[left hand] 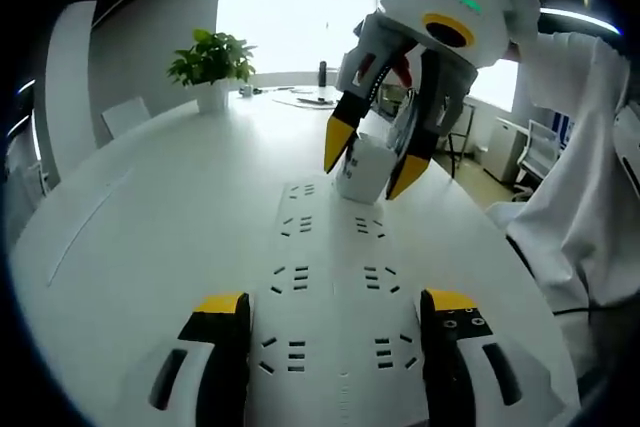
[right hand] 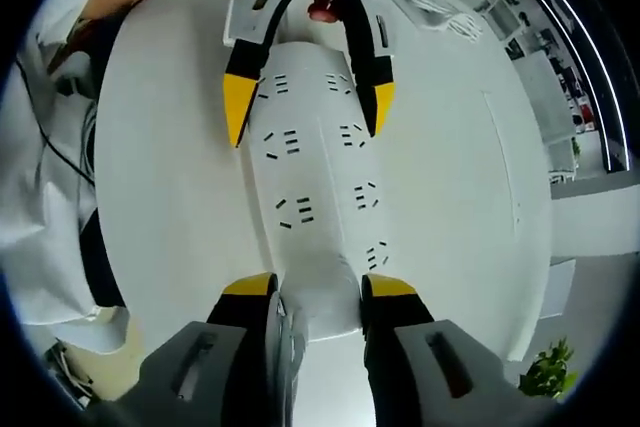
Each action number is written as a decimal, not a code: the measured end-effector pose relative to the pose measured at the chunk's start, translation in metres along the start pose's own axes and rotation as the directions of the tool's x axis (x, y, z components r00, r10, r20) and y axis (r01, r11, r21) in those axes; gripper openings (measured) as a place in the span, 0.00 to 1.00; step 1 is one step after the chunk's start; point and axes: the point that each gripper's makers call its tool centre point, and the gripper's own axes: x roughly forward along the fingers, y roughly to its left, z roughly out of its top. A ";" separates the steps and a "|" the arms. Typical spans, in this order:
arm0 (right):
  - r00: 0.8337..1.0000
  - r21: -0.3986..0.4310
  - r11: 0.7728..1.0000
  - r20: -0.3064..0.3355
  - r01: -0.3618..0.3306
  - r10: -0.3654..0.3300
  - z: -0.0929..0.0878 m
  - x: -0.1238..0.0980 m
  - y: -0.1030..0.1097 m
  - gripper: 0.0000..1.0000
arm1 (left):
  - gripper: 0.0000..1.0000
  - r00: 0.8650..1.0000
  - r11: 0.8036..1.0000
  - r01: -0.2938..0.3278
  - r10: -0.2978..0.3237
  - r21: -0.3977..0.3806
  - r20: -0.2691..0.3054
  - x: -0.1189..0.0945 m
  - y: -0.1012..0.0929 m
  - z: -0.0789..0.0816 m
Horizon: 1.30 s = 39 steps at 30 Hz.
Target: Straighten the power strip on the desk, plug the charger into it
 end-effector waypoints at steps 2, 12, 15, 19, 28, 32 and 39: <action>1.000 -0.014 1.000 0.025 0.000 0.000 0.000 0.000 0.000 0.32 | 0.70 1.000 1.000 0.002 -0.002 -0.007 0.006 0.000 0.001 0.000; 0.981 0.046 0.999 0.195 -0.005 -0.004 0.007 -0.003 -0.003 0.34 | 0.70 1.000 0.999 0.006 -0.004 -0.054 0.031 0.003 0.002 0.004; 0.969 0.082 0.997 0.246 -0.014 -0.006 0.010 -0.006 -0.004 0.37 | 0.67 0.999 0.999 -0.002 0.004 -0.046 0.037 0.001 0.001 0.007; 0.945 0.135 0.991 0.324 0.005 -0.049 0.013 -0.016 -0.012 0.43 | 0.71 0.996 0.997 -0.035 0.040 -0.065 0.079 -0.006 0.000 0.018; 0.838 0.323 0.946 0.523 -0.023 -0.158 0.010 -0.052 -0.013 0.48 | 0.82 0.986 0.994 -0.088 0.096 -0.064 0.137 -0.030 -0.023 0.028; 0.793 0.378 0.925 0.571 -0.026 -0.211 0.000 -0.066 -0.005 0.49 | 0.89 0.972 0.989 -0.125 0.139 -0.083 0.188 -0.045 -0.037 0.030; 0.688 0.504 0.863 0.637 -0.031 -0.347 -0.017 -0.099 0.006 0.64 | 0.96 0.932 0.962 -0.224 0.258 -0.156 0.253 -0.069 -0.067 0.022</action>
